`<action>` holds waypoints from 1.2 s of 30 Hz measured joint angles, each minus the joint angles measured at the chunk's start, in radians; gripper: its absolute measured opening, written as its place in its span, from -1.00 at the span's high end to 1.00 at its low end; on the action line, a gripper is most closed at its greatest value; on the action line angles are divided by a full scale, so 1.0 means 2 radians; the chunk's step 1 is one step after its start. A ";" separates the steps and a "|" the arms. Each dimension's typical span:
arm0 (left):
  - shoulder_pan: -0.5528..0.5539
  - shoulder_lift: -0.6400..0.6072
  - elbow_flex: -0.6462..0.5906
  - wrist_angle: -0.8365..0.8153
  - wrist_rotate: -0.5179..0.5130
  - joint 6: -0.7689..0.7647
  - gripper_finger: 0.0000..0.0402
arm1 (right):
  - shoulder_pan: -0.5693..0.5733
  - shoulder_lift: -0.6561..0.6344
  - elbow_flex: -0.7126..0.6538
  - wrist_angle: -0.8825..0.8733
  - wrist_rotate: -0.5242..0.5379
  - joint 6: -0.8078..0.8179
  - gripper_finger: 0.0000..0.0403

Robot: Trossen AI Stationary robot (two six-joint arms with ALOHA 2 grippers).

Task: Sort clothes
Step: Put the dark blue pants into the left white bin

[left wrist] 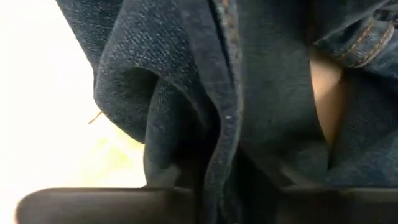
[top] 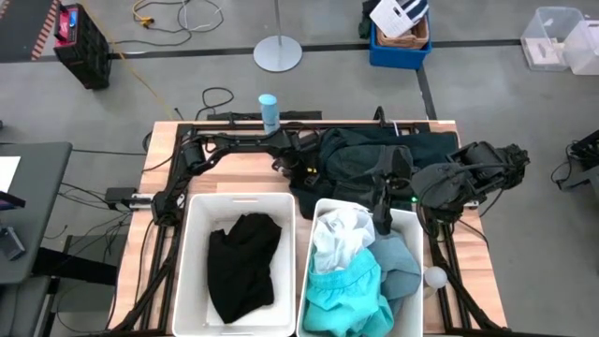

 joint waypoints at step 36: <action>-0.011 -0.239 0.315 0.108 -0.017 0.156 1.00 | -0.012 -0.002 0.000 0.053 0.028 -0.085 -0.08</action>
